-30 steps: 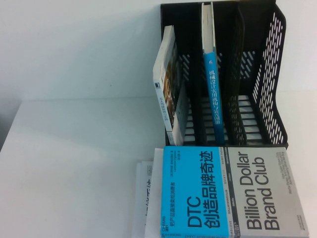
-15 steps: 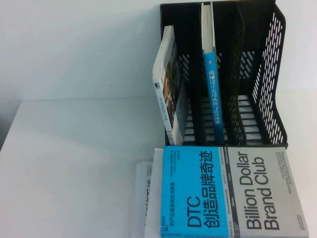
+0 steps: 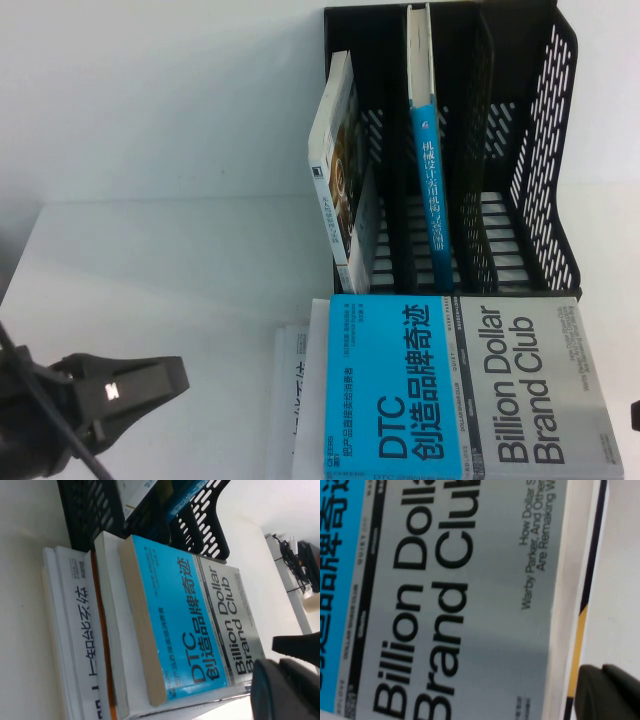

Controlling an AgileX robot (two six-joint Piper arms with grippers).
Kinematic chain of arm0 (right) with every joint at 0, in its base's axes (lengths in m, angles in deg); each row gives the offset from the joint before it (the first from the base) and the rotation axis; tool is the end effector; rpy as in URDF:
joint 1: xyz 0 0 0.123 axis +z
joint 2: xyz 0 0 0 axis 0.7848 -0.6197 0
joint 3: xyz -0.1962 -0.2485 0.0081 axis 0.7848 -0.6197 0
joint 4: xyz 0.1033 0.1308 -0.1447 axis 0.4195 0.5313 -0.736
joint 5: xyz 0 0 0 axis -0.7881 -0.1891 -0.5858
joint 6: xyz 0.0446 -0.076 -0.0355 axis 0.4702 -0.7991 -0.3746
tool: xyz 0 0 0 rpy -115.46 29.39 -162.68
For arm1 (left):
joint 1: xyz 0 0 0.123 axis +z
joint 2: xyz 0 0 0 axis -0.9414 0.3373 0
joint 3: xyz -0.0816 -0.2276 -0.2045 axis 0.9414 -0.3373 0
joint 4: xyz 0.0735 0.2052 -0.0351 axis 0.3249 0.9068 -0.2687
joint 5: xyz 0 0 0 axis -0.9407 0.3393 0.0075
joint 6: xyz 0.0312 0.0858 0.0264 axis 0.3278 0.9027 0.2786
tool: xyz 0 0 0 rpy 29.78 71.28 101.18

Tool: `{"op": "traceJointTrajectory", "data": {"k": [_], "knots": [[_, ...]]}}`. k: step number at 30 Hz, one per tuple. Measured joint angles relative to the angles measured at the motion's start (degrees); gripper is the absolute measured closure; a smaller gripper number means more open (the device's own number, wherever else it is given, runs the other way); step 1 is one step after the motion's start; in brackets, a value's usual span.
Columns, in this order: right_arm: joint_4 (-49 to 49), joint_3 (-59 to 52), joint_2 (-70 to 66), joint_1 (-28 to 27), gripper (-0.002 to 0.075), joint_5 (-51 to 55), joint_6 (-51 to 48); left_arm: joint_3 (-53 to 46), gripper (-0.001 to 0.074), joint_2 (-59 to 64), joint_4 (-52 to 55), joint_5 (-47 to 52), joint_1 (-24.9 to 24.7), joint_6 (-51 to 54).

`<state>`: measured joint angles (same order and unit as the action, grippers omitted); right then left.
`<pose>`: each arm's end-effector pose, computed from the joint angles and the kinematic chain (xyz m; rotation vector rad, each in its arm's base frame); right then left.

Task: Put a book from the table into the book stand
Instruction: Push book with right arm

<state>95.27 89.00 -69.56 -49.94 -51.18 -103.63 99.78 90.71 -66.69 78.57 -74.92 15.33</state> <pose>0.1476 0.0370 0.2652 0.0358 2.5857 0.5191 0.0753 -0.0697 0.3319 -0.0592 2.1479 -1.1507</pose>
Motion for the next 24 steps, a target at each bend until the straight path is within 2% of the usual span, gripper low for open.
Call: {"op": "traceJointTrajectory", "data": {"k": [4,7,10,15,17,20,24], "knots": [[3.8,1.8,-6.22,0.0,0.0728,-1.15,-3.68,0.0,0.0733,6.48,-3.66,0.24,0.0,3.21],[8.18,3.26,-9.14,0.0,0.0728,-1.03,-7.95,0.0,0.0691,10.13,-5.73,0.58,0.0,5.3],[11.87,4.59,-11.29,0.0,0.0727,-1.14,-11.49,0.0,0.0598,13.12,-8.35,0.99,0.0,7.4],[13.88,6.38,-12.35,0.0,0.0727,-1.67,-12.68,0.05,0.0347,17.27,-13.95,3.06,0.0,10.49],[14.58,6.81,-12.35,0.0,0.0727,-2.16,-12.68,0.14,0.0275,18.79,-16.15,3.85,0.0,12.34],[14.29,7.53,-12.35,0.0,0.0727,-2.68,-12.58,0.14,0.0234,20.83,-18.58,3.85,0.0,14.21],[9.8,7.79,-12.35,0.0,0.0727,-3.68,-9.32,0.18,0.022,24.6,-21.0,4.13,0.0,16.43]]}}
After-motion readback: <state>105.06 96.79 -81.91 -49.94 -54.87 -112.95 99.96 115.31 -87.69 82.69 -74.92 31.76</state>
